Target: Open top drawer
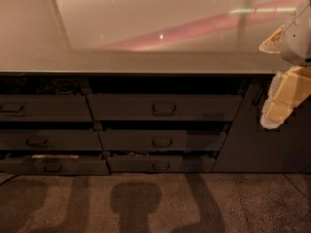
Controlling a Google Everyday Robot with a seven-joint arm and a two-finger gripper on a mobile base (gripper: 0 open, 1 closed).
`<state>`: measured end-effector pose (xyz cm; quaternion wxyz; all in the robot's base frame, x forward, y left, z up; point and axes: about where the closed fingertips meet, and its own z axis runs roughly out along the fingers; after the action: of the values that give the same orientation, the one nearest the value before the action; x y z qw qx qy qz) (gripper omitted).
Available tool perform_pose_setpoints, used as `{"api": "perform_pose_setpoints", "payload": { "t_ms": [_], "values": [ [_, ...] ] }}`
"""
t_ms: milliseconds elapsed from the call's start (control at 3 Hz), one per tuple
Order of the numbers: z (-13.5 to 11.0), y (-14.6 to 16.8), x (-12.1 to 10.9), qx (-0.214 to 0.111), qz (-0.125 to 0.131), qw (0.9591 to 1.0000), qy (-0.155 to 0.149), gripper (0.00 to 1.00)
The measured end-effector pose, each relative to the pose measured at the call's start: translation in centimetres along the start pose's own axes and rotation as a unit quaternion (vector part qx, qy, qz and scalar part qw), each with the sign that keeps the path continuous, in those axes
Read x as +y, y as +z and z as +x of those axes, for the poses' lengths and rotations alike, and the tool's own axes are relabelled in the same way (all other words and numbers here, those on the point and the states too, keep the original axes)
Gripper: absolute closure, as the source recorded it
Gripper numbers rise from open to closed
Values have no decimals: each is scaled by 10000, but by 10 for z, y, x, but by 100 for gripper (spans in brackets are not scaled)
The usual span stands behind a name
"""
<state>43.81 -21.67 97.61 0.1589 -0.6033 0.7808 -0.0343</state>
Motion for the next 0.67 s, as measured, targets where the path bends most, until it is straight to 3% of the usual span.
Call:
{"api": "perform_pose_setpoints", "payload": {
  "t_ms": [333,667],
  "values": [
    [0,0,0,0,1,10000,0,0],
    [6,16,3,38,219,9997,-68,0]
  ]
}}
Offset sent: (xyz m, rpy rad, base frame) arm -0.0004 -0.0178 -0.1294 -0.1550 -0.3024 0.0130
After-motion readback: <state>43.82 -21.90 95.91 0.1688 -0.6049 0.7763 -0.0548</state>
